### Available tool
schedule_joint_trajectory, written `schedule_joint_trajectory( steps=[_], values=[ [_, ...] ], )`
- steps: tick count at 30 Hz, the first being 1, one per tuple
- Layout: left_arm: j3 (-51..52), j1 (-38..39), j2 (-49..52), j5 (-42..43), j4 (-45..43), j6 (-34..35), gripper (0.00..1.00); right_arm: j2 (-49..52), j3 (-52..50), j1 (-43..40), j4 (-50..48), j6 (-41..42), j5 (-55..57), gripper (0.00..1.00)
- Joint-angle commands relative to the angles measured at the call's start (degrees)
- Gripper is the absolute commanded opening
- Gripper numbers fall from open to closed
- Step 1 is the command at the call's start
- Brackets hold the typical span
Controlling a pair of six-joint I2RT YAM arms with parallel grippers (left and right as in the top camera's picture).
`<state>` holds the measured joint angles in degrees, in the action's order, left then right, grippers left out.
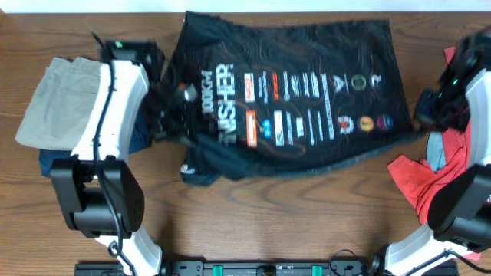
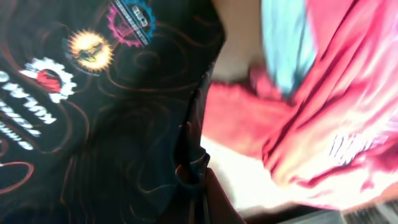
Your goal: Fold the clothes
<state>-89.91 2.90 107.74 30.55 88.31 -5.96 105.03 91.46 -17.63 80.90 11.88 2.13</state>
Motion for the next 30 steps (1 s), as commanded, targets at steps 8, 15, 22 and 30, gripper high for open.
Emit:
schedule_joint_trajectory(
  steps=[8, 15, 22, 30],
  values=[
    [19.76, -0.09, -13.86, -9.68, -2.62, 7.63, 0.06, -5.44, -15.80, -3.72, 0.13, 1.38, 3.02, 0.01],
    [23.87, -0.09, -30.60, -9.66, -3.02, 9.75, 0.06, -14.10, -16.31, -4.07, -0.35, 1.33, 2.49, 0.01],
    [23.89, -0.09, -35.45, -17.18, -15.82, 16.90, 0.07, -15.56, -16.33, -3.96, -6.40, -0.24, -3.96, 0.01],
    [23.89, -1.84, -29.57, -18.23, -27.85, 20.06, 0.08, -12.02, -16.33, -1.90, -15.87, -0.42, -7.54, 0.01]
  ],
)
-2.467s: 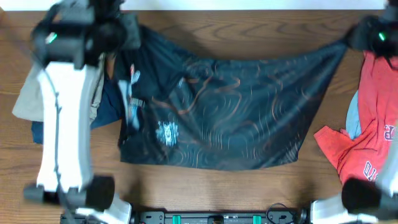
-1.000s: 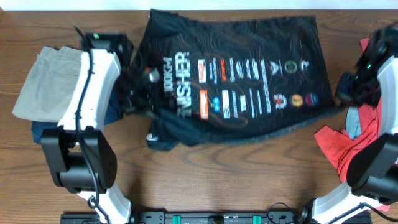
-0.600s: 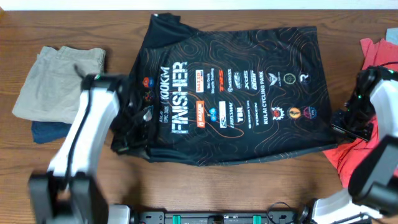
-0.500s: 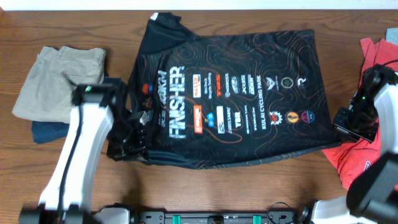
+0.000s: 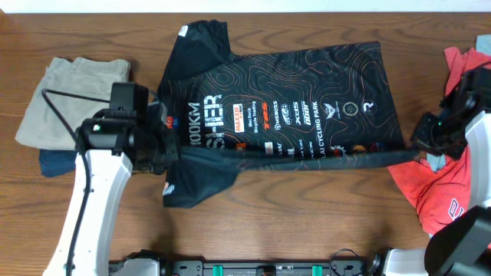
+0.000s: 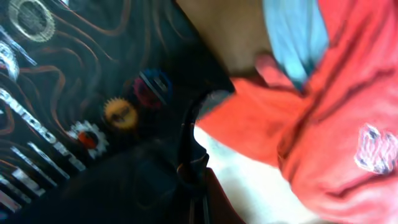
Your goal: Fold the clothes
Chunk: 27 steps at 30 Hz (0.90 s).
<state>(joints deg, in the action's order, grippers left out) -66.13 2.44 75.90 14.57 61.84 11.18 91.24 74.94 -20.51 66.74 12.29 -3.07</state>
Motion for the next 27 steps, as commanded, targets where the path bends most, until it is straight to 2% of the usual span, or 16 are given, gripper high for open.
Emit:
schedule_joint_trajectory(
  steps=[1, 12, 14, 15, 17, 18, 19, 27],
  values=[
    [0.11, -2.01, 3.19, -2.23, -2.40, 3.13, 0.08, 2.25, 0.20, 1.16, -2.82, -0.83, -2.82, 0.01],
    [0.11, -3.50, 13.46, -0.87, -16.98, 3.10, 0.08, 8.92, 0.20, 4.11, -17.11, -0.76, -5.99, 0.01],
    [0.11, -3.50, 14.64, -0.66, -20.28, 3.10, 0.08, 10.56, 0.20, 4.55, -20.83, -0.79, -8.48, 0.05],
    [0.11, -3.50, 14.93, -0.66, -21.31, 3.10, 0.17, 11.23, 0.20, 4.72, -22.29, -0.79, -9.29, 0.12],
    [0.11, -3.50, 15.15, -0.68, -22.25, 3.08, 0.49, 12.72, 0.20, 5.01, -24.39, -0.79, -9.35, 0.41],
    [0.11, -3.50, 15.15, -0.68, -22.08, 3.10, 0.61, 13.27, 0.20, 5.07, -24.76, -0.79, -9.14, 0.50],
    [0.11, -3.50, 15.12, -0.66, -21.46, 3.10, 0.66, 13.90, 0.20, 5.09, -24.79, -0.79, -8.92, 0.53],
    [0.72, -2.12, 15.12, -0.04, -9.11, 3.04, 0.70, 15.61, -0.94, 4.98, -20.90, -0.79, 0.74, 0.52]
  ],
)
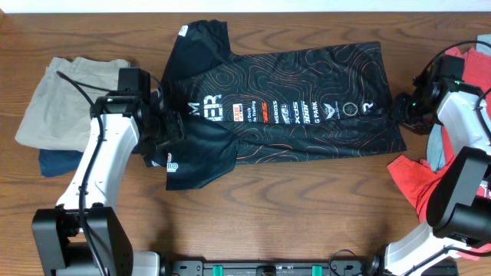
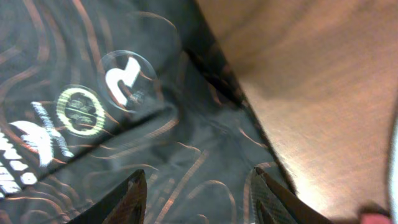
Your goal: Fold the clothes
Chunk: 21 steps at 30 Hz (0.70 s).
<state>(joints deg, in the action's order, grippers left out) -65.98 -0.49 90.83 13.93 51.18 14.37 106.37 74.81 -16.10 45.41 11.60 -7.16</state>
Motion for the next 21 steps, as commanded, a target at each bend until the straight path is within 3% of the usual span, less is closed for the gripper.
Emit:
schedule_joint_trajectory(
  steps=[1, 12, 17, 21],
  values=[
    [1.03, 1.42, 0.20, 0.59, 2.08, -0.17, 0.70, 0.48, -1.46, 0.57, 0.44, -0.09, 5.77, 0.51],
    [11.17, 14.03, 0.28, 0.35, -4.61, -1.62, 0.71, 0.48, -13.27, 0.50, -8.37, -0.07, 7.17, 0.42],
    [13.73, 19.47, 0.92, 0.33, -9.31, -1.62, 0.71, 0.48, -15.23, 0.52, -9.88, 0.22, 7.15, 0.36],
    [14.78, 22.56, 2.62, -1.27, -12.09, -1.60, 0.72, 0.48, -15.26, 0.50, -9.49, 0.59, 7.13, 0.37]
  ],
)
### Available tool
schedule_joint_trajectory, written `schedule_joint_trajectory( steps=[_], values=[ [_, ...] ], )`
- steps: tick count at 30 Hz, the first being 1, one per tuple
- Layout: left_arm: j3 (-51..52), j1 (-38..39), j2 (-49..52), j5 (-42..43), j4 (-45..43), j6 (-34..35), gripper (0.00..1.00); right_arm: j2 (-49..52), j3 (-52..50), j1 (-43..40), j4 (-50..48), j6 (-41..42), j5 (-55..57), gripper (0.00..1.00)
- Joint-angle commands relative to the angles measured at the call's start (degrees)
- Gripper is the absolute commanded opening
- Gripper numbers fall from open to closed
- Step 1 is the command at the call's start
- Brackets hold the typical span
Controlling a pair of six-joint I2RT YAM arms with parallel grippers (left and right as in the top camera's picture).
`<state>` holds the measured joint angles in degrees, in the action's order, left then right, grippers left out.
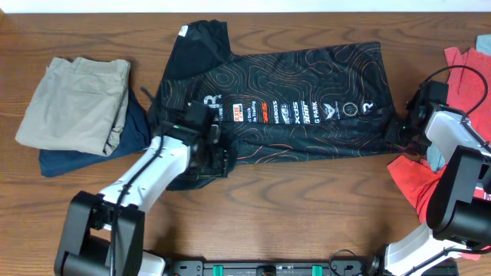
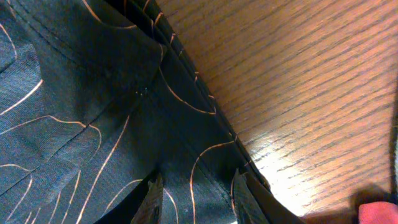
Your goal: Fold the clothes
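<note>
The black printed jersey (image 1: 299, 107) lies flat on the table, its near half folded over so that it forms a long band. My left gripper (image 1: 218, 150) sits low over the jersey's near left part, where the sleeve is; the arm hides its fingers. At the jersey's near right corner my right gripper (image 1: 406, 129) stands open. In the right wrist view its gripper (image 2: 196, 186) has both fingertips (image 2: 153, 190) down on the hem (image 2: 205, 106), next to bare wood.
Folded khaki trousers (image 1: 73, 103) lie on a navy garment (image 1: 77, 159) at the left. A heap of red clothes (image 1: 426, 180) with a pale blue piece lies at the right edge, close to my right arm. The wooden table (image 1: 307, 207) shows in front.
My left gripper has moved from the jersey's left edge to over its near left part, where the spread sleeve is now mostly covered. My right gripper has moved nearer along the right edge, still open.
At first both grippers held the jersey's near edge, the right one shut on the hem. Then that edge hung stretched between them above the cloth. Later the jersey lay folded lengthwise with my right gripper open. Now both grippers are on its near corners.
</note>
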<state>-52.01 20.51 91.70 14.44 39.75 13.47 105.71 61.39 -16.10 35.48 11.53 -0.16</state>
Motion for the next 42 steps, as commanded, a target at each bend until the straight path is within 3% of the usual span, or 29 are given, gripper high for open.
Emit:
schedule_joint_trajectory(
  steps=[1, 8, 9, 11, 13, 14, 22, 28, 29, 31, 32, 42],
  values=[
    [0.81, 2.12, 2.56, -3.34, -0.90, -0.70, 0.72, 1.14, -1.84, 0.50, 0.52, 0.63, 0.13, 0.37],
    [0.79, 3.10, 8.57, -8.68, -1.09, -0.70, 0.75, 1.14, -1.84, 0.50, 0.70, 0.63, 0.15, 0.38],
    [0.79, 3.10, 9.29, -8.68, -1.05, -0.70, 0.70, 1.14, -1.84, 0.50, 0.68, 0.63, 0.15, 0.38],
    [0.79, 3.06, 10.54, -8.72, -1.07, -0.70, 0.45, 1.14, -1.84, 0.50, 0.68, 0.63, 0.15, 0.38],
    [0.76, 2.93, 10.67, -8.74, -1.20, -0.70, 0.09, 1.14, -1.84, 0.50, 0.68, 0.63, 0.15, 0.38],
    [0.50, 2.93, 10.43, -8.72, -1.03, -0.68, 0.06, 1.14, -1.84, 0.50, 0.70, 0.63, 0.15, 0.37],
    [-13.14, 1.95, 7.54, -9.92, 9.40, -3.45, 0.06, 1.14, -1.84, 0.20, 0.70, 0.63, 0.15, 0.37],
    [-28.17, -2.84, 7.50, -14.88, 5.33, -3.52, 0.07, 1.14, -1.84, 0.20, 0.76, 0.63, -0.09, 0.37],
    [-29.59, -3.87, 7.50, -15.10, 4.22, -3.26, 0.17, 1.14, -1.84, 0.20, 0.90, 0.63, -0.09, 0.38],
    [-31.43, -5.95, 7.50, -14.95, 3.21, -1.53, 0.53, 1.14, -1.84, 0.20, 1.18, 0.63, -0.09, 0.41],
    [-31.50, -6.58, 7.50, -14.88, 3.32, -0.81, 0.58, 1.14, -1.84, 0.20, 1.31, 0.61, -0.09, 0.43],
    [-26.53, -8.72, 7.65, -14.93, 15.08, 2.71, 0.61, 0.98, -0.83, 0.09, 1.79, 0.63, -0.09, 0.48]
  ],
)
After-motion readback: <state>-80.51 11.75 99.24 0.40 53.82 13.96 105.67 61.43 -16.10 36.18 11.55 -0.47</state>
